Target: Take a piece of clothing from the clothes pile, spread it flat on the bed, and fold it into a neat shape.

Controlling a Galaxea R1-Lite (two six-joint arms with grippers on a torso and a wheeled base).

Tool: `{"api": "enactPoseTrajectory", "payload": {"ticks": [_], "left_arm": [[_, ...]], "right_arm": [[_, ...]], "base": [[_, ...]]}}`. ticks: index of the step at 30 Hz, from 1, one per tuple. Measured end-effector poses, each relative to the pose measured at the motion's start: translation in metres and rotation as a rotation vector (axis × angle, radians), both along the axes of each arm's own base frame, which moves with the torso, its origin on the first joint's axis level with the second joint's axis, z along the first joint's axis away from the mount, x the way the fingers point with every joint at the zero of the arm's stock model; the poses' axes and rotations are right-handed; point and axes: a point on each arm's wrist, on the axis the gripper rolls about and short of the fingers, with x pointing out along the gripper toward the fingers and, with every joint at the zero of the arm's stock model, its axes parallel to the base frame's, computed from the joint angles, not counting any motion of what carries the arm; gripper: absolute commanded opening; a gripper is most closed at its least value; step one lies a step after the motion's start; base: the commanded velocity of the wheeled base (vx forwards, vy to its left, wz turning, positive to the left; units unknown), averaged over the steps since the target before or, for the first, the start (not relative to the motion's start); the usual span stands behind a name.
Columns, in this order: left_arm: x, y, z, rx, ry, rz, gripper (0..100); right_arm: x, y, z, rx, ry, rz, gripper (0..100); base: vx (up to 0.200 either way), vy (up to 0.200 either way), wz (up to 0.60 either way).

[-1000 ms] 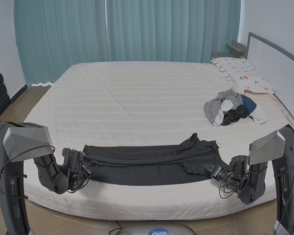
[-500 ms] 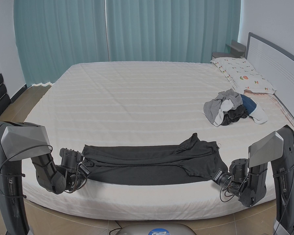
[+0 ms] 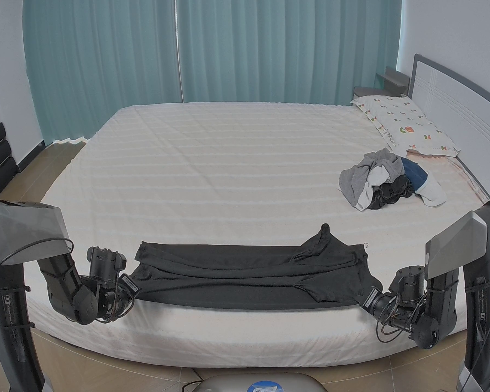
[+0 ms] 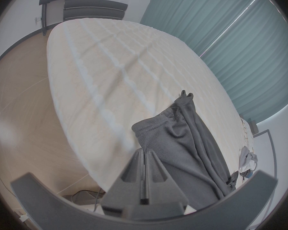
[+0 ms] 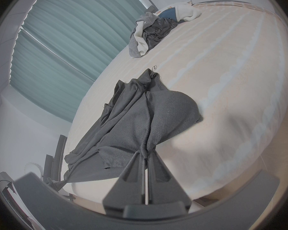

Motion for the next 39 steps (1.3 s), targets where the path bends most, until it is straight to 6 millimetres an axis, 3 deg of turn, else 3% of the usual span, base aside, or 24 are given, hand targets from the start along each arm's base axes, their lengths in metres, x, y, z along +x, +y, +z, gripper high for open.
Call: {"api": "enactPoseTrajectory", "payload": {"ticks": [15,16,26,32,39], "left_arm": [[-0.023,0.001,-0.007,0.041,0.09,-0.059,0],[-0.025,0.001,-0.008,0.041,0.1,-0.071,100],[-0.036,0.0,-0.01,0.026,0.138,-0.127,100],[-0.036,0.005,-0.002,-0.071,0.118,-0.168,100],[-0.031,0.033,0.023,-0.255,0.019,-0.137,100]], "right_arm": [[-0.018,-0.005,0.0,-0.025,0.059,0.049,0],[-0.018,-0.006,0.0,-0.027,0.06,0.048,100],[-0.017,-0.01,0.002,-0.045,0.05,0.045,100],[-0.012,-0.02,0.027,-0.029,-0.026,0.024,100],[0.002,-0.032,0.059,0.003,-0.15,0.0,100]], "base": [[0.0,0.0,0.0],[0.0,0.0,0.0],[0.0,0.0,0.0],[0.0,0.0,0.0],[0.0,0.0,0.0]]}}
